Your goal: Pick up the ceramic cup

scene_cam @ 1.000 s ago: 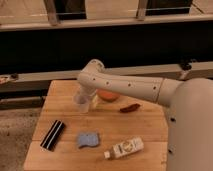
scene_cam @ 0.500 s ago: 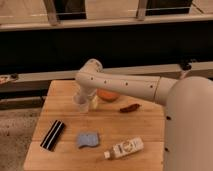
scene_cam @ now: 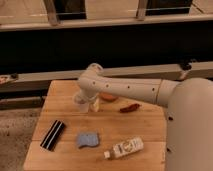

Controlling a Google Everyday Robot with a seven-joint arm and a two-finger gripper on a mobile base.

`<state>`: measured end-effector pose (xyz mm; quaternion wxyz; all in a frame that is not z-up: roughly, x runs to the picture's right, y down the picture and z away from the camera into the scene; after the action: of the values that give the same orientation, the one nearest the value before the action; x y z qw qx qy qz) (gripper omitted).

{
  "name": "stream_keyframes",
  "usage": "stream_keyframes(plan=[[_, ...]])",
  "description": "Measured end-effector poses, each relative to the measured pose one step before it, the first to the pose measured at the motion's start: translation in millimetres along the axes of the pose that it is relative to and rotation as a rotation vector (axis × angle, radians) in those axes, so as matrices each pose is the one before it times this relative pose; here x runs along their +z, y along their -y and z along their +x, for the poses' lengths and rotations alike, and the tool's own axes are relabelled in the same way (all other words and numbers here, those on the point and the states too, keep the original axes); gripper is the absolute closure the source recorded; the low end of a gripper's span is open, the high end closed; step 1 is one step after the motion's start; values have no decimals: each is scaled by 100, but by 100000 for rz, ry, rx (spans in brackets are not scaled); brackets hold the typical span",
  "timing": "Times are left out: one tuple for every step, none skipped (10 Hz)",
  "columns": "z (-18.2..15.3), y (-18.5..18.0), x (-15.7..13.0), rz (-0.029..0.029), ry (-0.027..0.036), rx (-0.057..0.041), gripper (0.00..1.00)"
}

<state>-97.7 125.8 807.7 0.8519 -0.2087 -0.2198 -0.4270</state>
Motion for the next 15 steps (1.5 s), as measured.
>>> stream_keyframes(plan=[[369,-433,155,375,-353,140,20],[500,-399,129,431,-447,84,20],[343,-238,154,207,-139,-84,20],[78,15,167,166,88,-158,20],[146,122,236,235,-11,-373,20],[140,1,128,33,50,-12,20],[172,164,182,20,-211,-328,20],[-140,449,205,-21,349,-590,20],[-83,369,311,-451,205,-718,20],[-115,231,210,-288,269,-421,20],[-89,286,316,-549,268,-611,20],[-134,180,229,-380,313,-434,20],[-134,133,232,-518,206,-507,22],[-179,145,177,-374,142,-566,27],[-228,160,179,-244,-216,-1024,40]])
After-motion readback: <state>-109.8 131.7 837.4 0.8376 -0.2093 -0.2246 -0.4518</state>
